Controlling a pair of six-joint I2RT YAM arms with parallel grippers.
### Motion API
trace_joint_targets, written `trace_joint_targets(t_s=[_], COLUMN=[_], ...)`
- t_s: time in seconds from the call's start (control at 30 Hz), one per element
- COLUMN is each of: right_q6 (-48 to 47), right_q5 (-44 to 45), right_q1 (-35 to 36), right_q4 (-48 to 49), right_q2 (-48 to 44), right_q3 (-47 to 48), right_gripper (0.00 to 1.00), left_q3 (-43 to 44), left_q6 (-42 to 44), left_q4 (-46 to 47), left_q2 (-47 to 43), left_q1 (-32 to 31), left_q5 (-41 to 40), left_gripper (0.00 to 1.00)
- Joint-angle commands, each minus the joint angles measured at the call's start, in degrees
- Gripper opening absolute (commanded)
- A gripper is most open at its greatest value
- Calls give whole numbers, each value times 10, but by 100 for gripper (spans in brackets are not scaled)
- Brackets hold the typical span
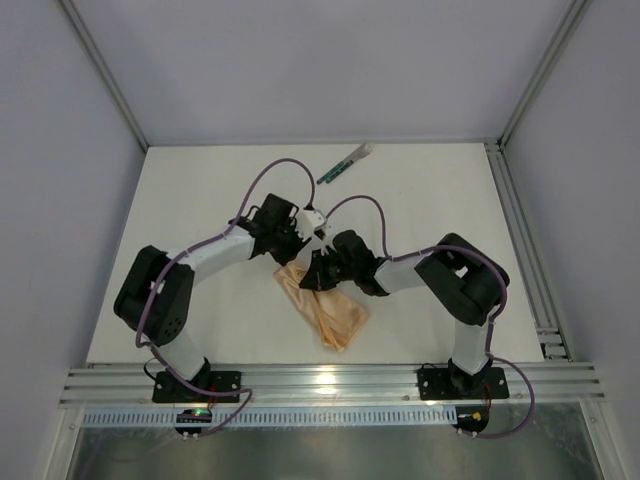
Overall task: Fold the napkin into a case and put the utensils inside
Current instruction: Stuff the smaller-rectangle-folded napkin at the center of the board.
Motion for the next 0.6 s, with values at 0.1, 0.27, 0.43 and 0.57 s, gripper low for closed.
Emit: trace_joint_targets(t_s=[0.1,0.27,0.43,0.57], right_q6=[-15,4,17,23], right_q5=[-9,-25,-43,-48], right_q1=[5,2,-4,-6], right_q4=[13,42,64,77], right_q2=[3,3,22,28], right_q3=[-18,-36,-49,-54], right_gripper=[4,4,4,4], left_q3=[-14,-44,-51,-43], left_q6=[-5,-65,-86,-69], left_q4=[46,73,72,53], left_q2=[6,-51,-72,-29], left_q1=[-7,38,70,71], left_q5=[-46,72,150,169], left_gripper=[21,19,27,25])
